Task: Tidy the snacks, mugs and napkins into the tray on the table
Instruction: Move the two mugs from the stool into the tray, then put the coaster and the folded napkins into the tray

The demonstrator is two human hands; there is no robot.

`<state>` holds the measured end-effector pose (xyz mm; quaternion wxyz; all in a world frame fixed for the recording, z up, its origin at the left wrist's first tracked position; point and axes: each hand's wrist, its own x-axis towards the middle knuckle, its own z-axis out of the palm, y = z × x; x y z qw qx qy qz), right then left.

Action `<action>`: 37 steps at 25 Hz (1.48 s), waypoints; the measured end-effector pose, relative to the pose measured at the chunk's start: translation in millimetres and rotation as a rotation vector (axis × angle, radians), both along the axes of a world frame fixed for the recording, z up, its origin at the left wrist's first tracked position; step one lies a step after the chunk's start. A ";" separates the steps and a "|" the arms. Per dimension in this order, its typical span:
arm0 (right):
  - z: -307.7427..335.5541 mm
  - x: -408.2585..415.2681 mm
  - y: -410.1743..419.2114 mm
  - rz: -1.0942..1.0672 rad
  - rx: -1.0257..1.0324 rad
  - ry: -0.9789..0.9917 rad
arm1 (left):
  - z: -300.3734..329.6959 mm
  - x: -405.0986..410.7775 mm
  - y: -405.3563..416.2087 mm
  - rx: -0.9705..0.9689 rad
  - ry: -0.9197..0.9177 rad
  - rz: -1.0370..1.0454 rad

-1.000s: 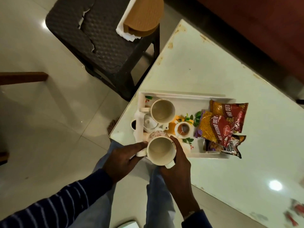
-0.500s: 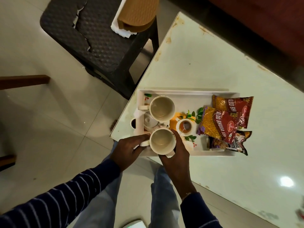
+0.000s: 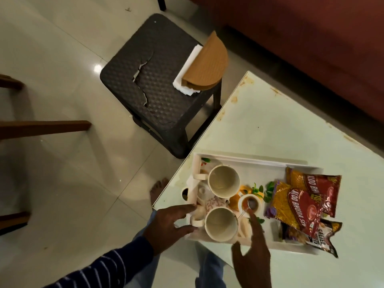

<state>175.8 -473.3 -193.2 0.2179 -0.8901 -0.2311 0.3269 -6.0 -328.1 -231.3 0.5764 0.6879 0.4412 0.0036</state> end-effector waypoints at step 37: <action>38.3 89.0 382.1 -0.241 0.528 0.209 | 43.5 135.8 332.4 0.362 -0.073 0.129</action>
